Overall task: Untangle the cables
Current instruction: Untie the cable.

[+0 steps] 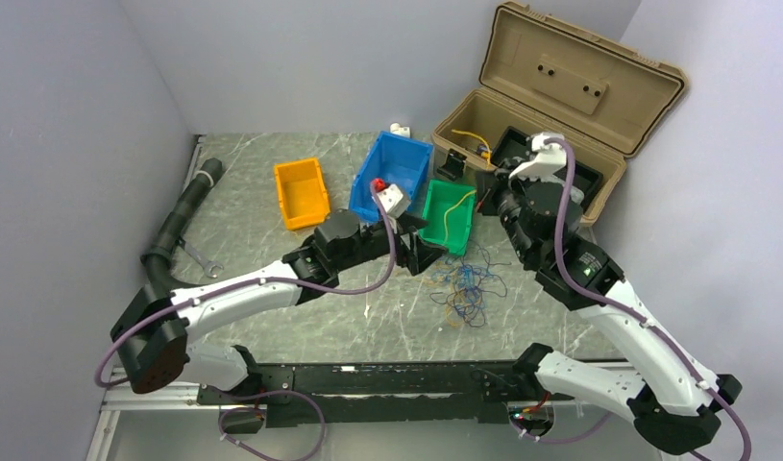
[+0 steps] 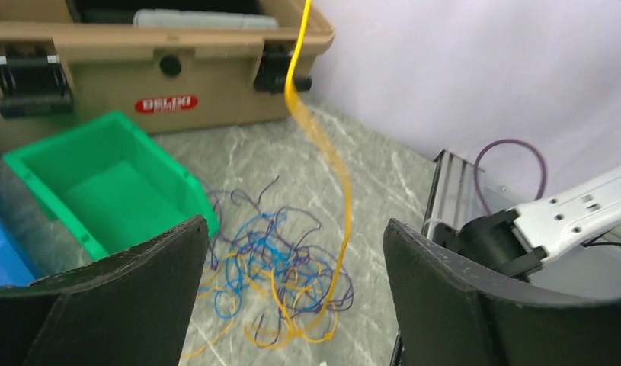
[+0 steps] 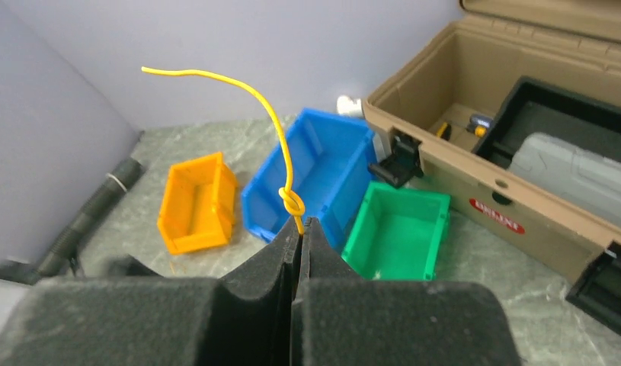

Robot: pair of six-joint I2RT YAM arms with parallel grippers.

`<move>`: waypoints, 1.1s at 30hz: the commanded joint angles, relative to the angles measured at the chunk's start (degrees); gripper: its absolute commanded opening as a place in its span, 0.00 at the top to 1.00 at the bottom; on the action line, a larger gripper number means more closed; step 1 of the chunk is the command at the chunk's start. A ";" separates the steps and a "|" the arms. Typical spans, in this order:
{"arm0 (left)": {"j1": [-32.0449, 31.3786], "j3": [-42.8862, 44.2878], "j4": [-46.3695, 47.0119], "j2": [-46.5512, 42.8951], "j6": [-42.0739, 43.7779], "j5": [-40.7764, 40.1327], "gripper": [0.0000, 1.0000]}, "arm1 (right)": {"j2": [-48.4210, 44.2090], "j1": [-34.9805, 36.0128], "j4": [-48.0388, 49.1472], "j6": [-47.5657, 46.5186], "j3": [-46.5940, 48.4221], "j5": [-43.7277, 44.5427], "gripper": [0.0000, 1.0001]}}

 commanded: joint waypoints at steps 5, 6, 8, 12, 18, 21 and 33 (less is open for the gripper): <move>-0.25 -2.18 5.92 6.27 -1.56 1.09 0.10 | 6.95 -0.38 2.36 -3.97 18.90 -2.76 1.00; -0.25 -1.48 6.18 7.33 -2.09 1.14 0.10 | 7.58 -0.38 2.67 -4.17 19.91 -2.98 1.00; -0.25 0.35 7.04 9.80 -3.13 1.82 0.11 | 8.58 -0.40 3.26 -4.16 21.57 -3.18 1.00; -0.32 4.05 10.10 14.92 -5.20 4.26 0.13 | 9.74 -0.38 4.17 -4.21 23.49 -3.23 1.00; -0.38 5.03 13.56 19.26 -7.36 5.86 0.16 | 10.66 -0.31 3.78 -4.89 25.86 -2.93 1.00; -0.35 6.31 14.40 21.48 -8.41 7.09 0.31 | 10.39 -0.36 3.94 -4.83 25.50 -2.55 1.00; -0.39 6.01 10.54 18.13 -6.23 4.78 1.00 | 5.56 -1.00 1.64 -3.81 13.52 1.22 1.00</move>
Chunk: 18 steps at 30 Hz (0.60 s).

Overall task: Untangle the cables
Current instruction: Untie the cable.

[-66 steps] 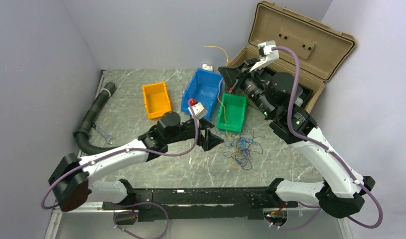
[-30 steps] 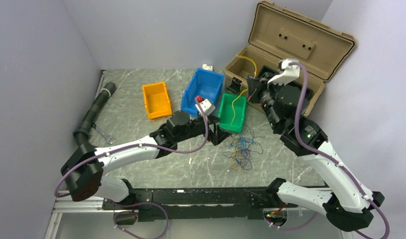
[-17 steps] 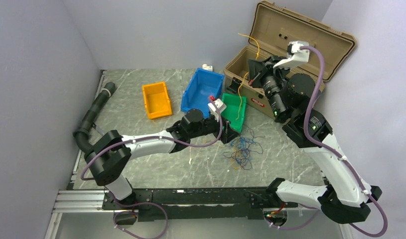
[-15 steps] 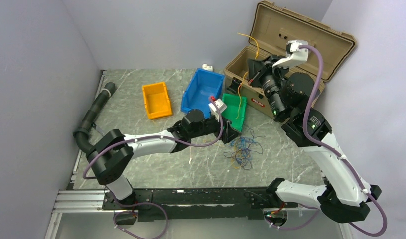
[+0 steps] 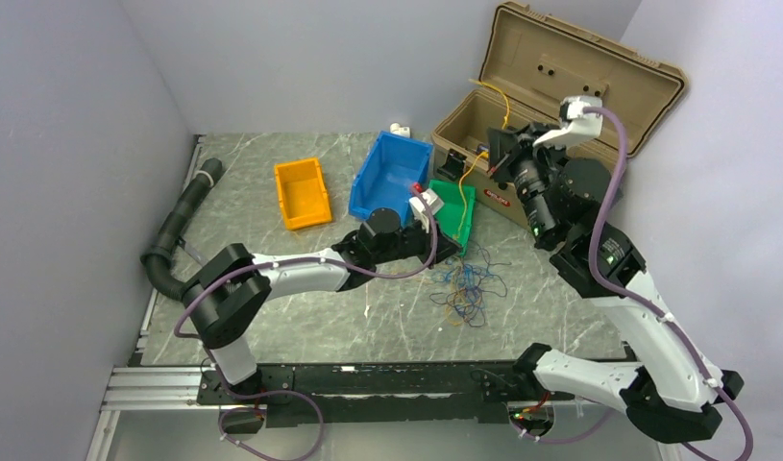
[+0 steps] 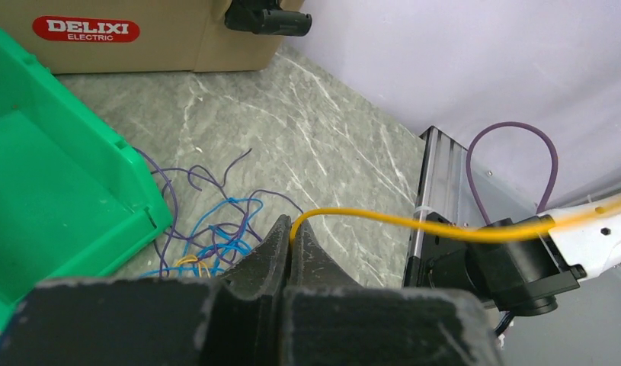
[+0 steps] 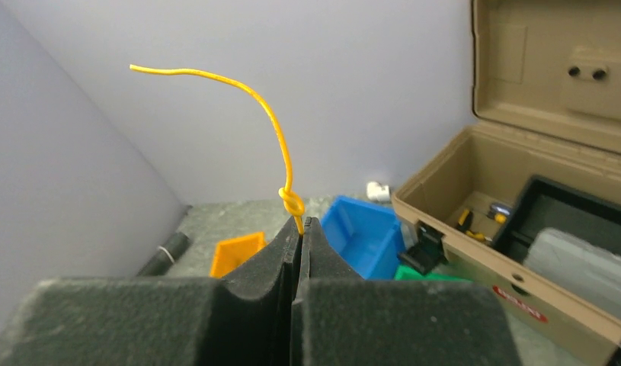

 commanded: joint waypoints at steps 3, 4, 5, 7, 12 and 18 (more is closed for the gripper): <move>-0.25 -0.55 0.01 -6.04 2.25 -0.67 1.00 | -0.43 -2.02 -1.86 2.75 -9.71 -5.89 1.00; -0.26 -0.79 0.83 -5.74 1.83 -0.22 1.00 | 1.36 -2.12 -2.30 2.82 -8.89 -8.87 1.00; -0.24 -0.94 1.78 -5.02 1.16 0.29 1.00 | 4.18 -2.17 -2.86 2.61 -7.44 -11.67 0.98; -0.10 -1.15 3.82 -3.79 -0.82 1.66 1.00 | 10.33 -2.11 -6.47 2.79 -2.02 -12.22 0.66; 3.50 -4.07 13.18 -2.19 -11.94 6.58 1.00 | 20.35 -3.29 -23.79 6.63 9.50 -3.09 0.00; 8.03 -7.50 15.71 -4.34 -16.44 8.93 1.00 | 2.20 -8.88 -14.81 15.17 -20.42 -6.07 0.00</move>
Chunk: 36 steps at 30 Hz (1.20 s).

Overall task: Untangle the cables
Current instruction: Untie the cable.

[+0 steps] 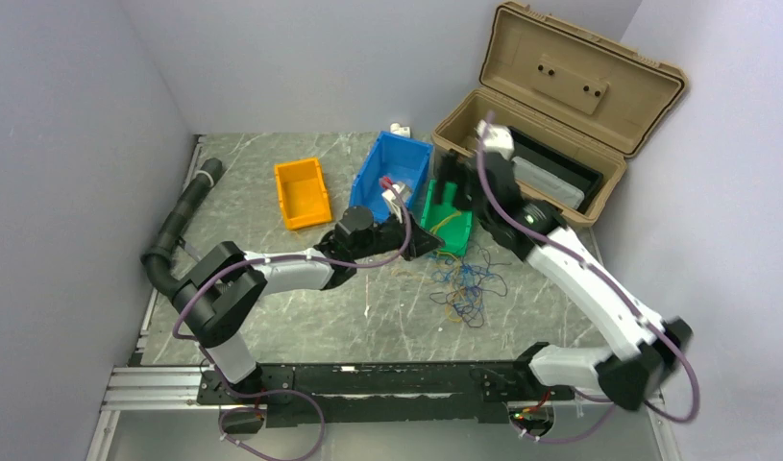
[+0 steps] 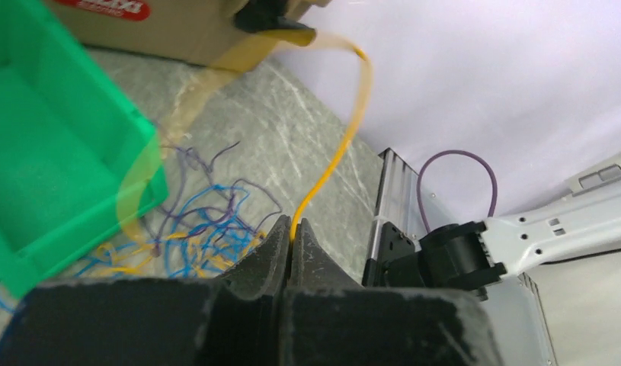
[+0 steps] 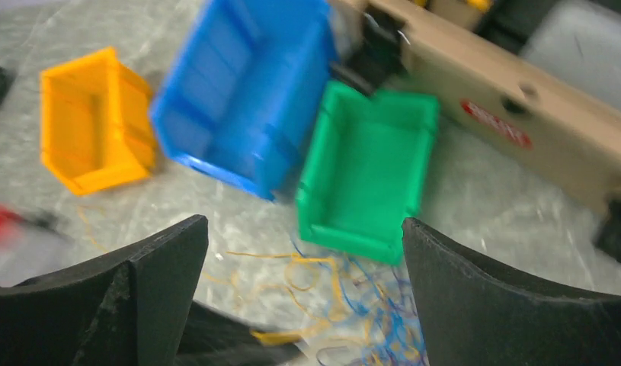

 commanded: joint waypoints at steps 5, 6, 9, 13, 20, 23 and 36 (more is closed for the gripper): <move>3.35 -0.81 3.59 -4.47 -3.84 3.06 1.00 | -32.19 -6.53 1.20 11.03 -32.81 -0.75 0.03; 3.54 -0.62 2.98 -4.77 -3.69 3.28 1.00 | -35.30 -6.60 1.84 10.48 -35.89 -2.52 0.04; 3.81 0.40 0.56 -6.08 -2.39 3.48 1.00 | -42.04 -6.56 3.85 9.45 -43.22 -7.89 0.08; 3.82 1.38 -2.91 -8.03 -0.68 2.73 1.00 | -44.99 -6.55 6.74 8.67 -49.86 -14.07 0.14; 3.73 4.00 -6.68 -9.49 0.03 4.64 1.00 | -36.79 -6.40 21.29 3.68 -54.01 -26.70 0.25; 3.55 4.19 -7.15 -9.91 0.20 4.78 1.00 | -32.33 -5.71 26.94 1.63 -54.13 -29.00 0.27; 3.14 12.00 -15.33 -10.96 3.14 5.45 1.00 | -21.01 -2.78 36.72 7.84 -58.52 -15.07 0.48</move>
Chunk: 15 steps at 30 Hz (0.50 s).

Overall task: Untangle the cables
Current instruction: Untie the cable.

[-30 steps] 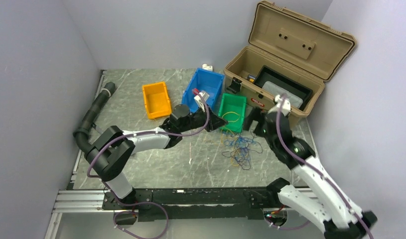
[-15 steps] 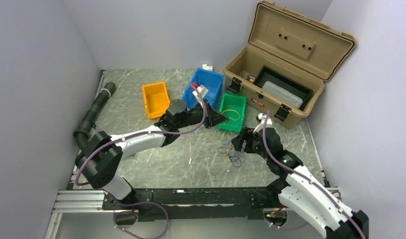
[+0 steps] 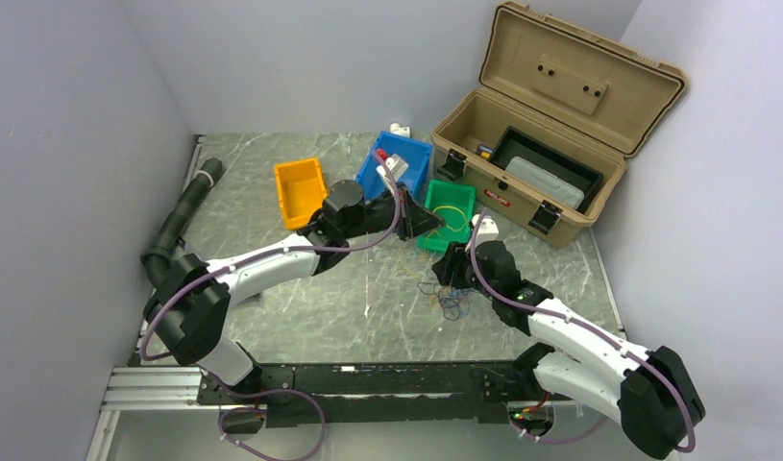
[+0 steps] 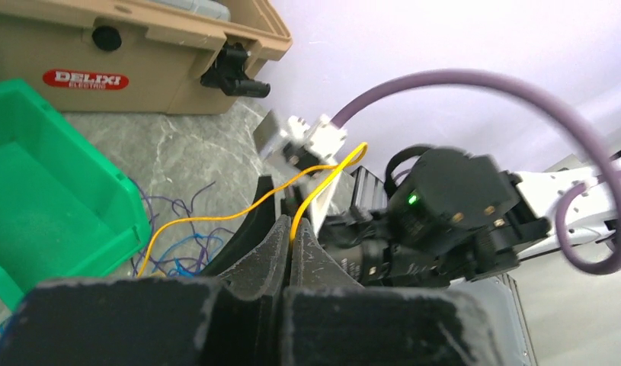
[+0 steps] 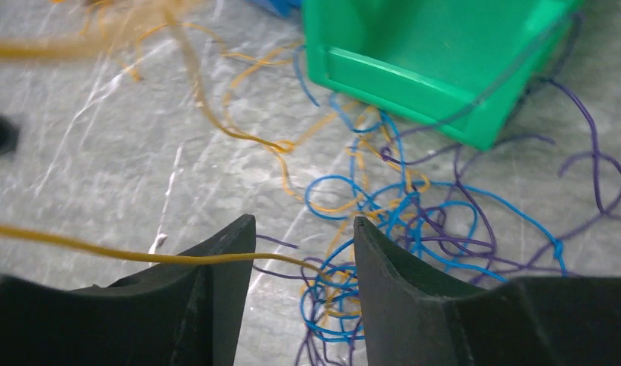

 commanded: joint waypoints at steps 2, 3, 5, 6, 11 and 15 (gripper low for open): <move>-0.31 9.91 -8.88 -4.40 6.25 -0.45 1.00 | -0.16 0.11 1.99 9.20 -3.58 10.04 0.49; -0.30 12.28 -11.52 -5.03 8.13 -1.55 1.00 | -0.61 0.11 1.07 10.86 -4.36 10.69 0.49; -0.02 17.67 -18.17 -6.00 11.68 -3.76 1.00 | -1.54 0.08 -0.72 13.86 -5.42 11.82 0.49; 0.37 21.12 -21.61 -6.14 13.20 -4.66 1.00 | -2.12 0.05 -1.56 15.21 -5.91 12.41 0.49; 3.44 35.76 -33.02 -5.09 16.27 -5.73 1.00 | -4.60 0.01 -10.06 21.04 -6.02 17.27 0.53; 6.40 41.72 -36.50 -4.56 16.40 -6.16 1.00 | -7.11 -0.07 -14.67 23.85 -5.20 19.51 0.56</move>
